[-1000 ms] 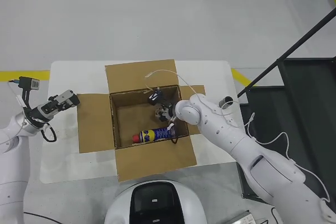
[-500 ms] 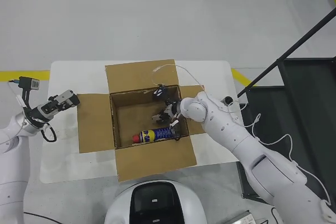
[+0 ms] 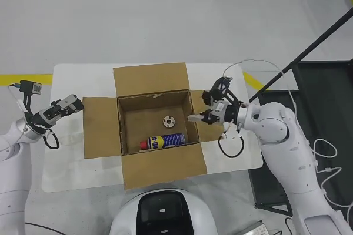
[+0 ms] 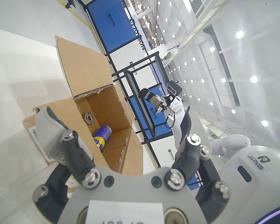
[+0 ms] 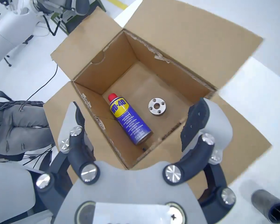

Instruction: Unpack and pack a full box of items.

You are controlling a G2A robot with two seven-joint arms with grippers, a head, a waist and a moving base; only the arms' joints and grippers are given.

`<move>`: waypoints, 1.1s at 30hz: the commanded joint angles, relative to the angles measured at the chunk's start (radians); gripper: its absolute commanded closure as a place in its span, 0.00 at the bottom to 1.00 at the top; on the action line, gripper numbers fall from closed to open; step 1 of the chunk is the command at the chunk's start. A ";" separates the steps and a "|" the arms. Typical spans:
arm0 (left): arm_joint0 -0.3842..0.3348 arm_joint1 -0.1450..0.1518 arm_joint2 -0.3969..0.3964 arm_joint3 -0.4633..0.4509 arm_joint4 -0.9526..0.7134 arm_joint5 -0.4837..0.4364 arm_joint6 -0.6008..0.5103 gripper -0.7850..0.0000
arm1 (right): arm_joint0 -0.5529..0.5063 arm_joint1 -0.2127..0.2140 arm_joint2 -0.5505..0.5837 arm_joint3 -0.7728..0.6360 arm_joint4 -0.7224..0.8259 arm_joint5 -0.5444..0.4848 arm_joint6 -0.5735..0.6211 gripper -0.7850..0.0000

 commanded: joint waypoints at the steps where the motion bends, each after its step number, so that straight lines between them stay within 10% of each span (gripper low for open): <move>1: 0.000 0.000 0.000 0.000 0.000 0.000 0.000 0.00 | -0.048 0.008 0.078 0.003 -0.026 0.009 -0.027 0.00; 13: 0.000 0.000 0.000 0.000 0.000 0.000 0.000 0.00 | -0.073 0.029 0.212 0.262 -0.245 0.129 -0.195 0.00; 33: 0.000 0.000 0.000 0.000 0.000 0.000 0.000 0.00 | 0.270 -0.010 -0.058 0.830 -0.428 0.289 -0.285 0.00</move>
